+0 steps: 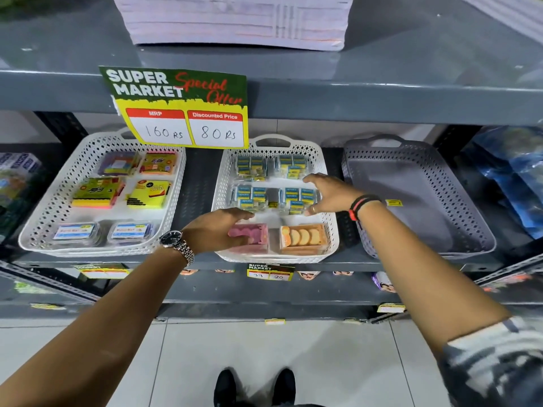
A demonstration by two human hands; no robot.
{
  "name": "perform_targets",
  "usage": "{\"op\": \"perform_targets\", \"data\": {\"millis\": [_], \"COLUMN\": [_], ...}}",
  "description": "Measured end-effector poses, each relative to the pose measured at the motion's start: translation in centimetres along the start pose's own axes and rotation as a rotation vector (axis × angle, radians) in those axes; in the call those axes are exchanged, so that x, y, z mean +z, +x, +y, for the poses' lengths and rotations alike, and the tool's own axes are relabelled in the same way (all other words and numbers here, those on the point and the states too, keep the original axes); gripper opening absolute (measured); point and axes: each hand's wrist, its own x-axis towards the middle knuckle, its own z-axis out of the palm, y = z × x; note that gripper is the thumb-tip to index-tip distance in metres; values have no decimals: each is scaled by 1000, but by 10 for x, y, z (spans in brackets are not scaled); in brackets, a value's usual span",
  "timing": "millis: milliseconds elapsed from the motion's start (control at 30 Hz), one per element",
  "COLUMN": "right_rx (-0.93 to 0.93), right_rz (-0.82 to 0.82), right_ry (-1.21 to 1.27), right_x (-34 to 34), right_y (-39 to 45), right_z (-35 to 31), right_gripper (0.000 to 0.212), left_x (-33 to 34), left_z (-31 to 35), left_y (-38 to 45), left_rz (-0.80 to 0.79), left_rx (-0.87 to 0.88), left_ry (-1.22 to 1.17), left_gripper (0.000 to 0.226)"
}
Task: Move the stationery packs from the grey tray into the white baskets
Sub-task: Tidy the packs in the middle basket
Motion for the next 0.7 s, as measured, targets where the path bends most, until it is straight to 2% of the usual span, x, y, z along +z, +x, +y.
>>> {"op": "perform_targets", "data": {"millis": [200,533,700], "right_rx": [10,-30,-61], "right_rz": [-72,-38,-31], "right_ry": [-99,-154,-212], "right_x": [17,30,29], "right_y": [47,64,64], "right_z": [-7,-2,-3], "right_gripper": [106,87,85], "left_x": [10,15,13], "left_z": [-3,-8,-10], "left_y": [-1,-3,-1], "left_rz": [-21,-4,-8], "left_rx": [18,7,28], "left_ry": [40,9,13], "left_gripper": [61,58,65]}}
